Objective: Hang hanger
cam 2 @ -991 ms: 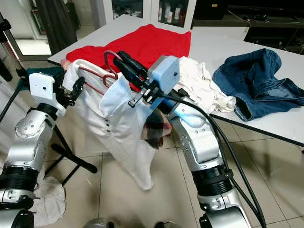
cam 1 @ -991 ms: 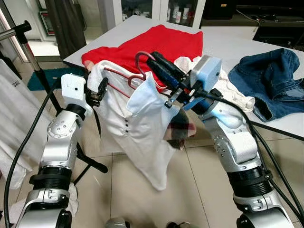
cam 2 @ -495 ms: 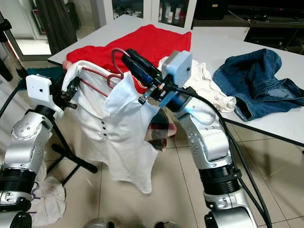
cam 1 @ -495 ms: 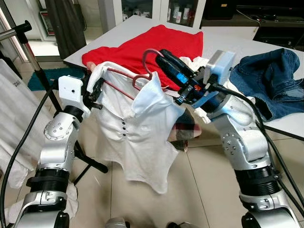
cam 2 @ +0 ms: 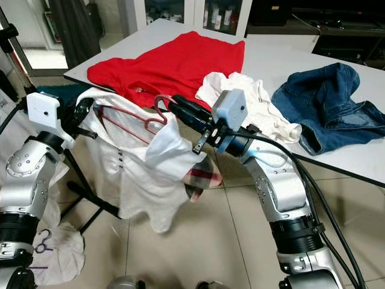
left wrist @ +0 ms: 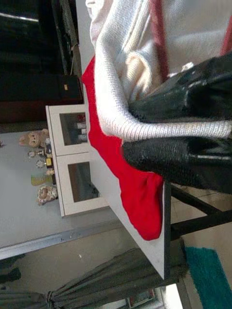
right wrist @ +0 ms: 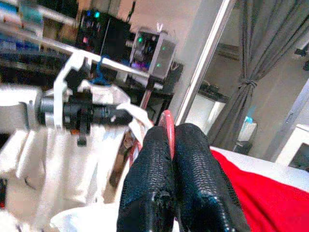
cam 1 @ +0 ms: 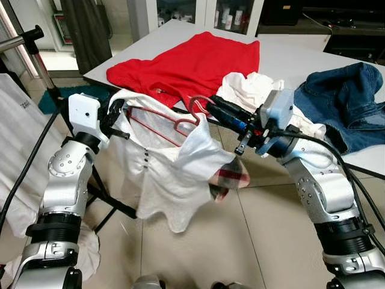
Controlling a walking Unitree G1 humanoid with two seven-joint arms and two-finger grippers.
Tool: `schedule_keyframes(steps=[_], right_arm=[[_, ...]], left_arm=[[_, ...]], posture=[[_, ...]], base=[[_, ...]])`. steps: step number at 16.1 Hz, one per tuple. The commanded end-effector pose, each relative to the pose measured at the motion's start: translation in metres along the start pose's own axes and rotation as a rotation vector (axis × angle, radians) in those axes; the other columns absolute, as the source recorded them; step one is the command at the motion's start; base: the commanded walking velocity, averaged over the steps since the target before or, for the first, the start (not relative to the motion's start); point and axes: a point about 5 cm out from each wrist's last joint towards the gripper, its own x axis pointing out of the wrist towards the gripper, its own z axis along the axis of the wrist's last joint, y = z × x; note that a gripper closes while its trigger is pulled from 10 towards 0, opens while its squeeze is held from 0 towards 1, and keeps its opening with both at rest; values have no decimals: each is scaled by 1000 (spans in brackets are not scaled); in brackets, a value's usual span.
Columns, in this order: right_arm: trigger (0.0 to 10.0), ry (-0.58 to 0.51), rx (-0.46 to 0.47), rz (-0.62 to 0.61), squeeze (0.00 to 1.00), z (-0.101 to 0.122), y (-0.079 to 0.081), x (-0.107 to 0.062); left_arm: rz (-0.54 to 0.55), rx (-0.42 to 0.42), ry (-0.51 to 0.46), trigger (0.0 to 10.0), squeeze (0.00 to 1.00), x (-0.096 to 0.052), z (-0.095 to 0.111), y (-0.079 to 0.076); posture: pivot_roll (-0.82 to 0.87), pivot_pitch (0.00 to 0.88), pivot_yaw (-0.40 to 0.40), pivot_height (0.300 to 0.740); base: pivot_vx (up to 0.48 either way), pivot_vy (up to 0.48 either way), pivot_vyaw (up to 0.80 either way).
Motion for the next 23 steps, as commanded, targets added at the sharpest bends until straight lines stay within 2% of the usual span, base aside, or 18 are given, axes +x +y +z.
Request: schedule_keyframes(steps=[1, 2, 4, 6, 7, 9, 13, 15, 18, 20, 23], right_arm=[[0, 10, -41, 5, 133, 2, -3, 1], [0, 31, -64, 22, 129, 0, -2, 0], [0, 28, -71, 46, 125, 1, -5, -6], [0, 5, -48, 79, 129, 12, -17, -20], [0, -15, -33, 81, 125, 22, -29, -30], [0, -43, -11, 91, 129, 31, -35, -36], [0, -67, 78, 207, 129, 40, -32, -42], [0, -55, 136, 323, 133, 41, -23, -48], [0, -16, 192, 404, 125, 36, -19, -56], [0, 28, 169, 389, 114, 31, -26, -56], [0, -15, 190, 325, 114, 36, -42, -57]], left_arm=[[-21, 13, -24, 0, 0, 1, 5, -3], [-41, 4, -16, 0, 0, 1, 2, -8], [-48, -4, -4, 0, 0, -1, -2, -10], [-57, -6, 22, 0, 0, -6, -8, -8], [-69, 1, 40, 0, 0, -9, -12, -7], [-76, 5, 53, 0, 0, -11, -14, -7], [-118, 9, 76, 0, 0, -13, -20, -14], [-123, 12, 86, 0, 0, -14, -22, -14], [-150, 24, 101, 0, 0, -17, -25, -15], [-197, 31, 107, 0, 0, -19, -26, -20], [-223, 30, 123, 0, 0, -22, -30, -24]], posture=[[67, 0, -3, 740], [69, 0, -4, 740], [72, 0, -5, 740], [74, 0, 1, 740], [71, 0, 5, 740], [71, 0, 5, 740], [74, 0, 16, 740], [79, 0, 16, 740], [85, 0, 17, 740], [87, 0, 20, 740], [91, 0, 19, 740]], base=[[0, 0, 0], [0, 0, 0], [0, 0, 0], [0, 0, 0], [0, 0, 0], [0, 0, 0], [0, 0, 0], [0, 0, 0], [0, 0, 0], [0, 0, 0], [0, 0, 0]])
